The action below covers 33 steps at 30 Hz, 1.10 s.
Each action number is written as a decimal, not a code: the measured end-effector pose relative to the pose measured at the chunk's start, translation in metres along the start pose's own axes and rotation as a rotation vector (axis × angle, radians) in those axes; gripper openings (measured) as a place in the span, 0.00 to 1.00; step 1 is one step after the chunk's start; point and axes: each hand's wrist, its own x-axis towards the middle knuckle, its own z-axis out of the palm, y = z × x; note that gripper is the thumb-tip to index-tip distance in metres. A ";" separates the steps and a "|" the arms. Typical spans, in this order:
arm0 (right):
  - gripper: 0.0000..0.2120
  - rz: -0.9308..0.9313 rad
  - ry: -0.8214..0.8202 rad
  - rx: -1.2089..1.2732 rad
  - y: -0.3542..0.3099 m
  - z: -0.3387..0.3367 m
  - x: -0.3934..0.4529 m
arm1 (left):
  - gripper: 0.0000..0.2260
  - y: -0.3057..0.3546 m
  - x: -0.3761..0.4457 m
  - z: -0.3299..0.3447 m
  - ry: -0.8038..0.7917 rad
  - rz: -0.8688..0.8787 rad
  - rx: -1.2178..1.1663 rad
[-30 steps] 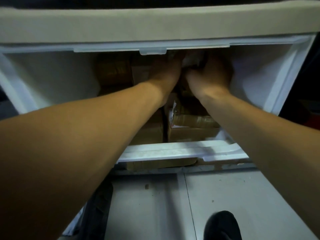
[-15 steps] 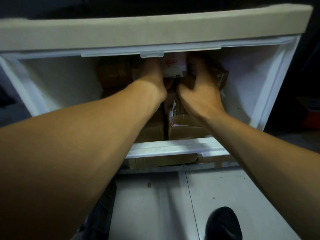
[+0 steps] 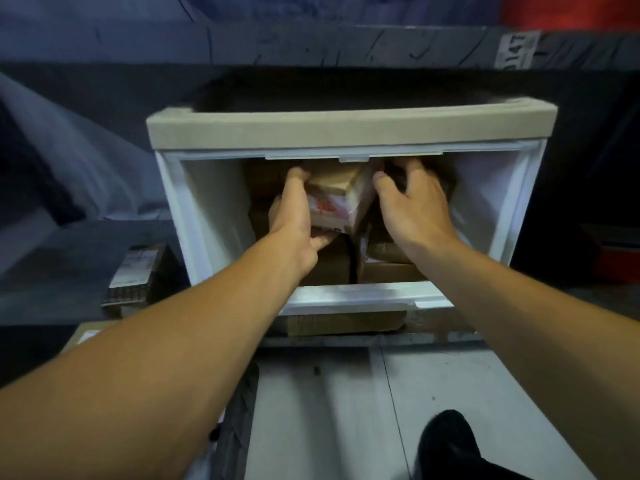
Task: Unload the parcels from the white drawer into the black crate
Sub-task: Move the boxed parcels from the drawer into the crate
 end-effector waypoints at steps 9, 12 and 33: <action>0.22 0.282 -0.194 0.357 -0.056 -0.007 -0.058 | 0.11 0.053 -0.078 -0.064 -0.078 -0.065 0.251; 0.21 0.415 -0.314 0.483 -0.061 -0.002 -0.071 | 0.10 0.071 -0.091 -0.082 -0.102 -0.057 0.357; 0.12 0.467 -0.604 0.711 -0.076 0.021 -0.118 | 0.26 0.067 -0.116 -0.116 -0.103 -0.084 0.134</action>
